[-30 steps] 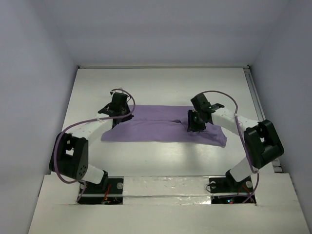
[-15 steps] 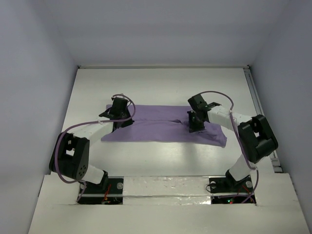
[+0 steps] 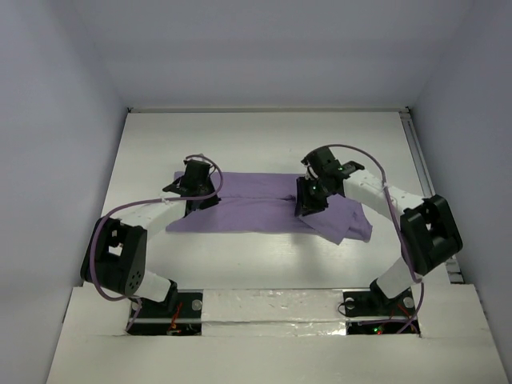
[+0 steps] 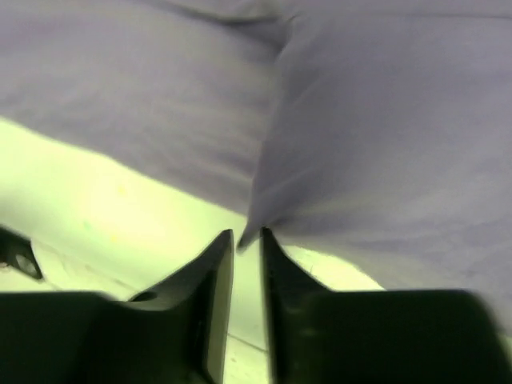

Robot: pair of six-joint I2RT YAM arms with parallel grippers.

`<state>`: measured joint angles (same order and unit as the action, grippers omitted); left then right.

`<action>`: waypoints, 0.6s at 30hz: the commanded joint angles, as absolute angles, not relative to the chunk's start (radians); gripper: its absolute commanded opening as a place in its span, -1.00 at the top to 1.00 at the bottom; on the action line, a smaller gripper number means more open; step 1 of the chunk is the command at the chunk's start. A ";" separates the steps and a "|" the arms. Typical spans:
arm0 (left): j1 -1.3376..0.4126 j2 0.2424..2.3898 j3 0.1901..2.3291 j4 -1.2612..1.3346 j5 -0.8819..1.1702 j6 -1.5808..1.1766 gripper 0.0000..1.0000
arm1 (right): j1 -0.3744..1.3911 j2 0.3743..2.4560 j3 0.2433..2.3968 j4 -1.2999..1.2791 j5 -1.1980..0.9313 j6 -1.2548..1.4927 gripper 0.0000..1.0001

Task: Fold and stack the t-shirts
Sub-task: Fold the other side of the tshirt into a rectangle

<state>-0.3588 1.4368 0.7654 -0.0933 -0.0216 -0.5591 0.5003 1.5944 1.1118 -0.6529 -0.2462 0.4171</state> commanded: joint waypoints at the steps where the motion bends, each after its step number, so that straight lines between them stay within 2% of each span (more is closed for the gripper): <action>1: -0.364 1.413 0.793 -0.077 -0.005 -0.560 1.00 | 0.514 1.617 1.135 -0.690 -0.307 0.403 0.14; 2: -0.373 1.416 0.799 -0.077 0.000 -0.560 1.00 | 0.514 1.611 1.140 -0.690 -0.292 0.403 -0.17; 3: -0.373 1.419 0.804 -0.075 0.033 -0.558 1.00 | 0.514 1.600 1.146 -0.693 -0.250 0.406 -0.22; 6: -0.423 1.419 0.833 -0.084 0.032 -0.537 0.99 | 0.427 1.539 1.161 -0.671 -0.210 0.429 -0.12; 7: -0.442 1.423 0.845 -0.090 0.026 -0.532 0.98 | 0.395 1.523 1.160 -0.658 -0.204 0.439 0.00; 8: -0.460 1.430 0.870 -0.095 0.020 -0.529 0.97 | 0.358 1.494 1.157 -0.644 -0.193 0.446 0.44; 10: -0.512 1.453 0.891 -0.097 0.017 -0.525 0.95 | 0.229 1.477 1.118 -0.576 -0.154 0.468 1.00; 11: -0.528 1.462 0.908 -0.092 0.020 -0.525 0.91 | 0.181 1.476 1.102 -0.551 -0.149 0.475 1.00; 14: -0.584 1.518 0.933 -0.075 0.035 -0.529 0.88 | 0.026 1.488 1.040 -0.418 -0.158 0.502 0.99; 15: -0.595 1.531 0.939 -0.069 0.040 -0.528 0.88 | 0.000 1.511 1.037 -0.376 -0.160 0.503 0.67; 18: -0.630 1.581 0.959 -0.054 0.029 -0.519 0.88 | -0.072 1.563 1.058 -0.333 -0.152 0.497 0.18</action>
